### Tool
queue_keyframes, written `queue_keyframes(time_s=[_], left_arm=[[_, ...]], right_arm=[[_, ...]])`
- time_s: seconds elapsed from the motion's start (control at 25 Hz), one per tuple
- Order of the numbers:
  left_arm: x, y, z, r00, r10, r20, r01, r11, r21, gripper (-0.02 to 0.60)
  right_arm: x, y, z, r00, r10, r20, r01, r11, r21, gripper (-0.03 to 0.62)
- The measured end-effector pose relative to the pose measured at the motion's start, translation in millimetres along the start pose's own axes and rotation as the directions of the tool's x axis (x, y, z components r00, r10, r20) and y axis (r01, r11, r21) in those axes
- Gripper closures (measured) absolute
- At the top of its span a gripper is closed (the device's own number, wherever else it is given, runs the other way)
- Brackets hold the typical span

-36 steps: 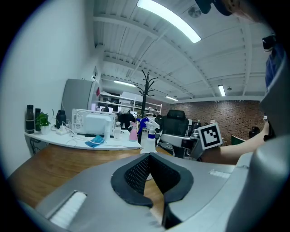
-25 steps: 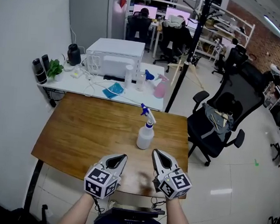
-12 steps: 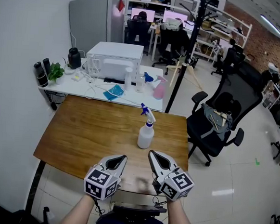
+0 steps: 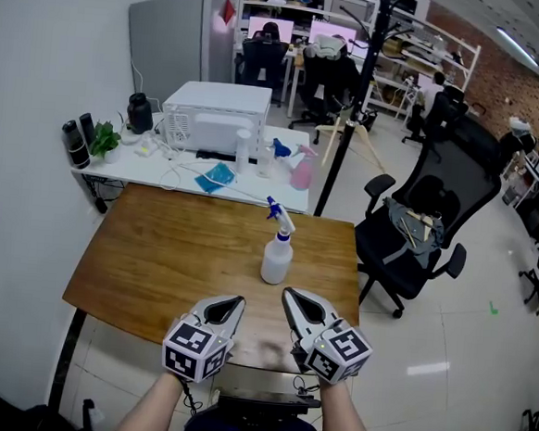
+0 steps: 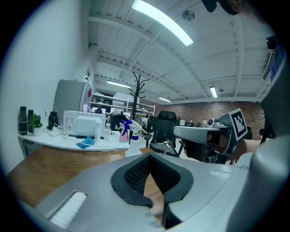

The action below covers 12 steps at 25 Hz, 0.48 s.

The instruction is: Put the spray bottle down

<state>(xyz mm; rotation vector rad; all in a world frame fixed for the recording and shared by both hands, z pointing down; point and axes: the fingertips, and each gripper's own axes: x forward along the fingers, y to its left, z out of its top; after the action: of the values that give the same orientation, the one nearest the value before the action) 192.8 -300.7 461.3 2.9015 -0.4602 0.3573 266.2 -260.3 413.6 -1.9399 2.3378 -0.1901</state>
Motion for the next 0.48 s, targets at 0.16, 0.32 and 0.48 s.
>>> queue_keyframes(time_s=[0.16,0.32,0.48], left_arm=[[0.1,-1.4,-0.8,1.0,0.001,-0.001,-0.001,1.0,-0.003,0.574],[-0.1,-2.8,-1.5,1.0,0.004,-0.003,-0.004,1.0,-0.003,0.574],[-1.4,-4.1,-2.0,1.0,0.006,-0.005,-0.006,1.0,-0.004,0.574]], right_arm=[[-2.3,0.7,-3.7,1.0,0.001,-0.007,-0.001,1.0,0.006,0.579],[-3.7,1.5,-5.4,1.0,0.007,-0.008,-0.006,1.0,0.012,0.58],[-4.7,3.2,-5.4,1.0,0.012,-0.01,-0.012,1.0,0.011,0.58]])
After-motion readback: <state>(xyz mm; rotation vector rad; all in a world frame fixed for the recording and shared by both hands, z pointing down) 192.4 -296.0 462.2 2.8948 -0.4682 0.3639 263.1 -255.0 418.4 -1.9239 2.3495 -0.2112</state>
